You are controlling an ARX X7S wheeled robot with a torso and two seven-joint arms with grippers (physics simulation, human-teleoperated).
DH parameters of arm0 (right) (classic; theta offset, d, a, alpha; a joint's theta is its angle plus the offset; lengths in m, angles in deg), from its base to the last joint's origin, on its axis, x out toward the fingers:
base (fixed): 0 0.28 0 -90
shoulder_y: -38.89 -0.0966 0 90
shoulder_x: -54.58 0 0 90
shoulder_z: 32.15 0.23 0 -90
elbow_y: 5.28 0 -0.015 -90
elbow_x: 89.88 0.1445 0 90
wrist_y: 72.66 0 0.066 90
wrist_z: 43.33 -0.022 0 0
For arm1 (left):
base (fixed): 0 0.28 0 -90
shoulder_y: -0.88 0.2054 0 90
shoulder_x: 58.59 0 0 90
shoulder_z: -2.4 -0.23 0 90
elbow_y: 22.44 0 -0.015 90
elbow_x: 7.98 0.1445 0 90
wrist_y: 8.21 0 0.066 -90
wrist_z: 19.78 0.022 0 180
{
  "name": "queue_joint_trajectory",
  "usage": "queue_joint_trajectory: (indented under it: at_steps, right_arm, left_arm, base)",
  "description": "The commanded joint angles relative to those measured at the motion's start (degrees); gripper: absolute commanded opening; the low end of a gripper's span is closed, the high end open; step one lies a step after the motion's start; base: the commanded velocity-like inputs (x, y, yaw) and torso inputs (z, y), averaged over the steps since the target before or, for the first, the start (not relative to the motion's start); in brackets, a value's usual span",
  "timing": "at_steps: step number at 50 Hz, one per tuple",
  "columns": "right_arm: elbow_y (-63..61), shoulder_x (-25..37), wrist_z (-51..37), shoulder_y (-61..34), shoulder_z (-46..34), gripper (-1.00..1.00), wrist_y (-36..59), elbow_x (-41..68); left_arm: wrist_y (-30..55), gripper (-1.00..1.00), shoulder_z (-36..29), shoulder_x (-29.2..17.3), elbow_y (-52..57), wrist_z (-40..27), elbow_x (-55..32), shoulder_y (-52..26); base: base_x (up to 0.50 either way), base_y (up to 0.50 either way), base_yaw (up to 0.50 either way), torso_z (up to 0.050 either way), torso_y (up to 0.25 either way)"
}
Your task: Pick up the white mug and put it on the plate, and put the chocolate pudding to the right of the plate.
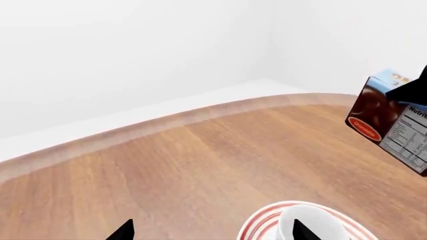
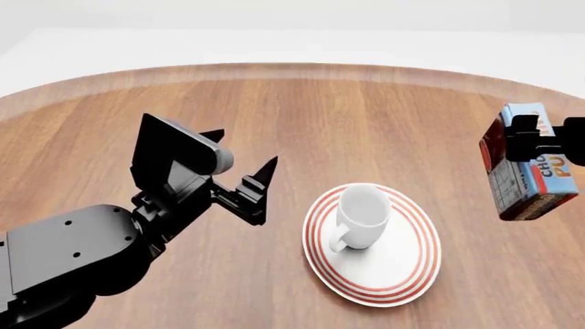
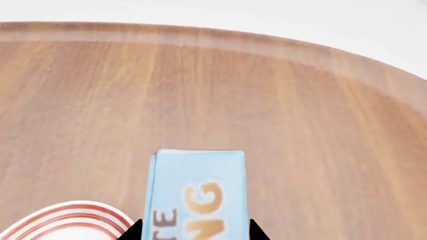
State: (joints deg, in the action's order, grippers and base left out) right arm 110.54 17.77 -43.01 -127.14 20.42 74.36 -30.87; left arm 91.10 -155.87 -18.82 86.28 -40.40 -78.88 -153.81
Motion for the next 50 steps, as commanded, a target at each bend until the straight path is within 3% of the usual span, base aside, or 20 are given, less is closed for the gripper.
queue_joint_trajectory:
  at_steps: [1, 27, 50]
  right_arm:
    - [2.0, -2.2, 3.7, 2.3, 0.8, -1.00, -3.3, -2.9]
    - [0.3, -0.1, 2.2, 10.6, 2.8, -1.00, -6.9, -0.6]
    - [5.3, -3.2, 3.4, 14.6, 3.2, -1.00, -15.1, -3.1]
  left_arm:
    - [0.1, 1.00, 1.4, 1.3, 0.4, 1.5, 1.1, 0.6]
    - [0.2, 1.00, 1.4, 1.6, 0.3, 1.4, 1.4, 1.0]
    - [0.6, 1.00, 1.4, 2.1, 0.1, 1.3, 1.4, 1.2]
  base:
    - [0.00, 0.00, 0.00, 0.000, 0.000]
    - [0.00, 0.00, 0.00, 0.000, 0.000]
    - [0.00, 0.00, 0.00, 0.000, 0.000]
